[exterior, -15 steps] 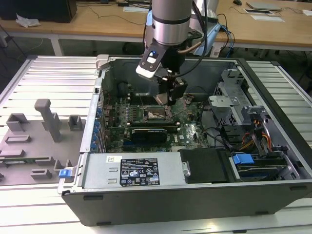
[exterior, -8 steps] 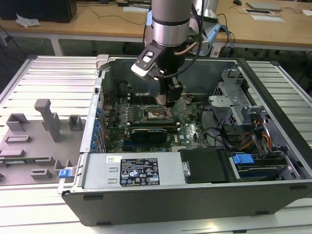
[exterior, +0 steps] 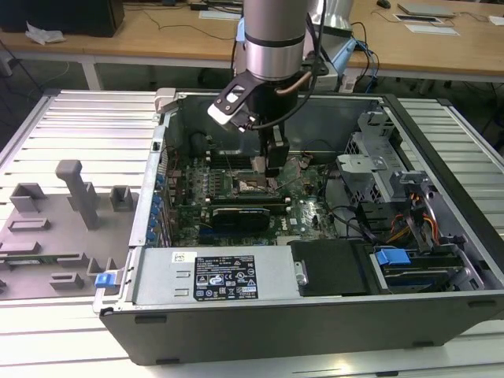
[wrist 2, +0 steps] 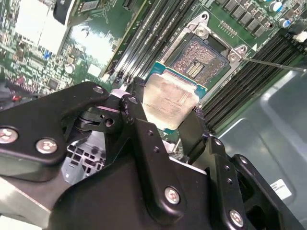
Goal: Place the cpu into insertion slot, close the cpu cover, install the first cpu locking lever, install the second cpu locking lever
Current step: 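Place the cpu into insertion slot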
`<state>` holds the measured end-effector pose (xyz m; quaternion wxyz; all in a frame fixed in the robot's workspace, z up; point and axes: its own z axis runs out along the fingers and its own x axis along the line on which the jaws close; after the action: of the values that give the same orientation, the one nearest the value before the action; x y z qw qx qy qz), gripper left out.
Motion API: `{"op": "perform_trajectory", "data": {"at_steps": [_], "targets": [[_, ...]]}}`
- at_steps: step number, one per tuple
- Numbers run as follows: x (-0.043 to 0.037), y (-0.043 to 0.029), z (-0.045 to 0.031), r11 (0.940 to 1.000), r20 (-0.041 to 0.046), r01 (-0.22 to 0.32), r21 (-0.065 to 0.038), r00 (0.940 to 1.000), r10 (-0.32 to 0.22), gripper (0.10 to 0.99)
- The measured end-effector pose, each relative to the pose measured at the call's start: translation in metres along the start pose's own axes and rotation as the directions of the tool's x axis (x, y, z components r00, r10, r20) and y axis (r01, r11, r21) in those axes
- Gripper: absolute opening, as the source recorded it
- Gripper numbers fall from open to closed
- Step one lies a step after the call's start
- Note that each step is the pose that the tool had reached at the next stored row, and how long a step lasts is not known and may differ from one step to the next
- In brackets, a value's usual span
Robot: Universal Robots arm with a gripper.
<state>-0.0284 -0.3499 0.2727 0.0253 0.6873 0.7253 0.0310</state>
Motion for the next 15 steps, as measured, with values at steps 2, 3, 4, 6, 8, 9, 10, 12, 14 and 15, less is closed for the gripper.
{"op": "perform_trajectory", "data": {"at_steps": [2, 3, 4, 6, 8, 9, 10, 12, 14, 15], "targets": [[0.0004, -0.0015, 0.0018, 0.9999, 0.001, -0.012, 0.0, 0.9999, 0.012, 0.537], [0.0011, -0.0029, 0.003, 0.9999, 0.0013, -0.015, 0.0, 0.9999, 0.015, 0.537], [0.0016, -0.0038, 0.004, 0.9999, 0.0014, -0.017, 0.0, 0.9999, 0.017, 0.537], [0.0024, -0.005, 0.0065, 0.9998, 0.0016, -0.019, 0.0, 0.9998, 0.019, 0.537], [0.0028, -0.0052, 0.0089, 0.9998, 0.0015, -0.02, 0.001, 0.9998, 0.02, 0.537], [0.003, -0.0053, 0.0098, 0.9998, 0.0016, -0.021, 0.001, 0.9998, 0.021, 0.537], [0.0032, -0.0055, 0.0106, 0.9998, 0.0016, -0.021, 0.001, 0.9998, 0.021, 0.537], [0.0037, -0.0056, 0.0122, 0.9997, 0.0013, -0.022, 0.002, 0.9997, 0.022, 0.537], [0.0048, -0.006, 0.0144, 0.9997, 0.0013, -0.024, 0.002, 0.9997, 0.024, 0.537], [0.0054, -0.0061, 0.0152, 0.9997, 0.0013, -0.025, 0.002, 0.9997, 0.025, 0.537]]}}
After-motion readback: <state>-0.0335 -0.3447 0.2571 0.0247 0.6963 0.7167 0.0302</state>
